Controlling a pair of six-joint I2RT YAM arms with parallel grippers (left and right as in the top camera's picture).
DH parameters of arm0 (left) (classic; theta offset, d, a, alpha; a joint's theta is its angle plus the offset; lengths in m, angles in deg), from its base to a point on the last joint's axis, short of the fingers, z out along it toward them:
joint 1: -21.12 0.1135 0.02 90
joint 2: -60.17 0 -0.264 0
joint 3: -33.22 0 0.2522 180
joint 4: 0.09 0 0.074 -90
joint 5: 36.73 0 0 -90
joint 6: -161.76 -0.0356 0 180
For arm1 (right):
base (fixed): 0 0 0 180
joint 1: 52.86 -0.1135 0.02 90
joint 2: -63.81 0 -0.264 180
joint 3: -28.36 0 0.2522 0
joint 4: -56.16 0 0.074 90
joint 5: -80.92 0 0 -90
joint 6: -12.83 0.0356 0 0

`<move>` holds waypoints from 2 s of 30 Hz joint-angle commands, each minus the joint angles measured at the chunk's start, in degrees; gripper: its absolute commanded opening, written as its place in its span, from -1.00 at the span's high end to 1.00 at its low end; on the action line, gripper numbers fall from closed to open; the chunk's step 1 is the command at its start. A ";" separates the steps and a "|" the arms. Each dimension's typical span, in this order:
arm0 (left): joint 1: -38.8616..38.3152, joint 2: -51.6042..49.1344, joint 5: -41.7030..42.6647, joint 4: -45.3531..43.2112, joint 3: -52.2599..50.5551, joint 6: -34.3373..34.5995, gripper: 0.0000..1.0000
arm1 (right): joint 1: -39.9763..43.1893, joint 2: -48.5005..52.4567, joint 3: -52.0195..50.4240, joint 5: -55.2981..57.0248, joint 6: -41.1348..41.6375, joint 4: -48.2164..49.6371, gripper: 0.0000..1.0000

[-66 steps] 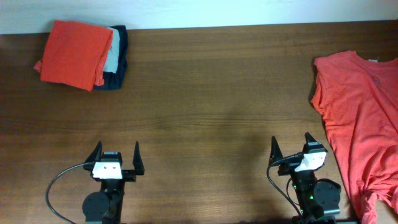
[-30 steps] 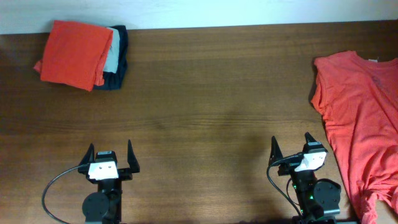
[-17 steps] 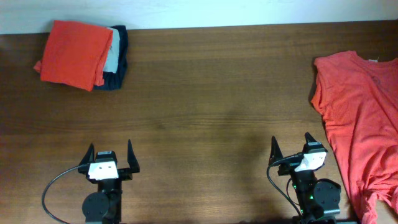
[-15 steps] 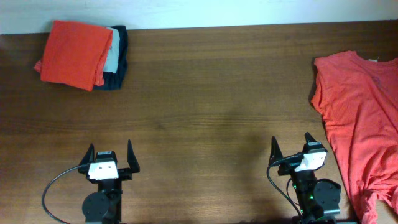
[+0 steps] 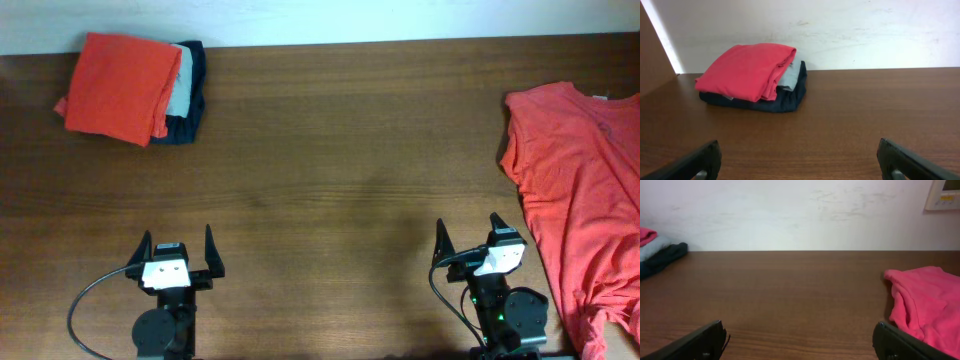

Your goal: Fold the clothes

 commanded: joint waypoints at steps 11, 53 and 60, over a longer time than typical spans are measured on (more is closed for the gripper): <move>-0.17 0.39 -1.22 -0.09 -0.17 -0.87 -0.98 | 0.20 -0.39 -0.26 0.70 0.26 -0.37 -0.97; -0.17 0.39 -1.22 -0.09 -0.17 -0.90 -0.98 | 0.15 -0.39 -0.26 4.55 0.52 1.40 -0.97; -0.17 0.39 -1.22 -0.09 -0.17 -0.87 -0.98 | 0.15 -0.13 7.04 3.76 0.72 -1.88 -0.96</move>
